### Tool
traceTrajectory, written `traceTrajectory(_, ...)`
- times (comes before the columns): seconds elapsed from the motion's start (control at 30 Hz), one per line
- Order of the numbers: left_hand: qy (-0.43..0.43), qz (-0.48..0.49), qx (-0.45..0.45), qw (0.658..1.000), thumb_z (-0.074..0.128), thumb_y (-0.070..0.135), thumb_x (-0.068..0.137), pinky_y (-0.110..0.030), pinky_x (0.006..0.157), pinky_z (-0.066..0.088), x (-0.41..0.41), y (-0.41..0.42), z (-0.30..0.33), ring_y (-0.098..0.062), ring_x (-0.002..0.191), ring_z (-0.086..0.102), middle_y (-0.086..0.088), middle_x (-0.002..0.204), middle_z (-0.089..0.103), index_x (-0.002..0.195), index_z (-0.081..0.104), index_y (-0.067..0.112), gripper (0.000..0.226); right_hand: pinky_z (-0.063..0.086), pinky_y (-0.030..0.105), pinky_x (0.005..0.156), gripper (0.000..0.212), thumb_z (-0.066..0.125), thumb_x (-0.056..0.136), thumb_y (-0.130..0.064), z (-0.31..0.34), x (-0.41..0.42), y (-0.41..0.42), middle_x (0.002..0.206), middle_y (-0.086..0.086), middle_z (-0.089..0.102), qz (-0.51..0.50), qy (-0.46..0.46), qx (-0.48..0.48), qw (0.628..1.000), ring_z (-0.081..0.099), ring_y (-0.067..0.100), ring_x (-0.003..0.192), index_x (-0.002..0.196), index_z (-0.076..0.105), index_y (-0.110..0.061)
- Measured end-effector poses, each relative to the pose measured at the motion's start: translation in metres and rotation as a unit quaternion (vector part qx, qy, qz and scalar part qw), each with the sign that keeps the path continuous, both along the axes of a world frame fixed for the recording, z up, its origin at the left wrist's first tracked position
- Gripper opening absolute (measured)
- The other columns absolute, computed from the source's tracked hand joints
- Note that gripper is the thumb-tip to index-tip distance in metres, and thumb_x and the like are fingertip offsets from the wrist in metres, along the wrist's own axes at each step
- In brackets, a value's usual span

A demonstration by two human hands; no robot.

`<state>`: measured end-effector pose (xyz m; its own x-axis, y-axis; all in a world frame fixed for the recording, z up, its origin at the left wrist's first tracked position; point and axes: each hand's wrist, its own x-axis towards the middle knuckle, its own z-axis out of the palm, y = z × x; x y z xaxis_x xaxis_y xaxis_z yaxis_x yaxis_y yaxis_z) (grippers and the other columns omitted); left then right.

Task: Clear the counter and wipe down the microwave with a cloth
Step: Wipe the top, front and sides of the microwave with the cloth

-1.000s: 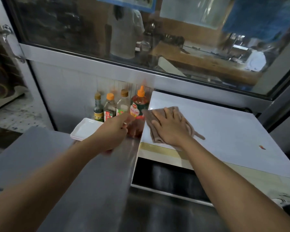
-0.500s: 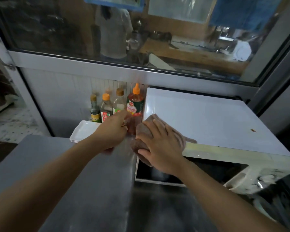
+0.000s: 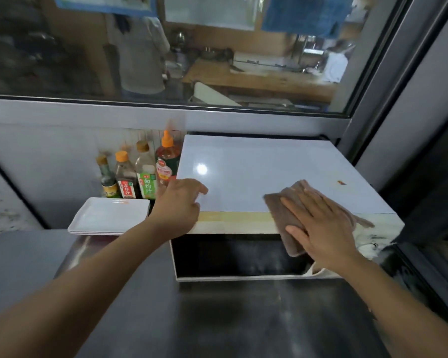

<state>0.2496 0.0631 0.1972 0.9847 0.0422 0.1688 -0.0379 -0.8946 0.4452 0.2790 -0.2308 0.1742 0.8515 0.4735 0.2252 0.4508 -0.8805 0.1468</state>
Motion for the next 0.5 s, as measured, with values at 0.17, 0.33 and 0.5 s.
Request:
traceTrajectory(0.17,0.005,0.015,0.005,1.0,0.052,0.0,0.084,-0.04,0.103,0.037,0.003,-0.009,0.003,-0.024,0.124,0.043,-0.001,0.132,0.052,0.118,0.06,0.018,0.039,0.029,0.049,0.11,0.057,0.026,0.088,-0.05,-0.006,-0.013,0.04,0.148,0.003,0.039,-0.01,-0.019,0.05,0.999,0.035,0.032,0.136,0.139,0.039,-0.029)
traceTrajectory(0.33,0.021,0.038,0.01,0.999,0.058,0.003,0.079,-0.041,0.097,0.041,0.007,-0.027,0.008,-0.027,0.117,0.046,-0.005,0.127,0.055,0.114,0.06,0.018,0.038,0.036,0.046,0.106,0.049,0.047,0.085,-0.04,-0.012,-0.018,0.087,0.138,0.004,0.048,0.092,-0.051,0.11,0.988,0.045,0.03,0.129,0.13,0.048,-0.023)
traceTrajectory(0.5,0.011,0.026,0.007,1.0,0.055,0.005,0.084,-0.041,0.1,0.037,0.017,-0.067,0.006,-0.024,0.12,0.045,0.0,0.13,0.054,0.116,0.059,0.02,0.035,0.022,0.041,0.114,0.051,0.05,0.088,-0.035,-0.016,0.001,0.013,0.146,0.001,0.044,0.091,-0.031,0.077,0.992,0.036,0.024,0.137,0.138,0.044,-0.023)
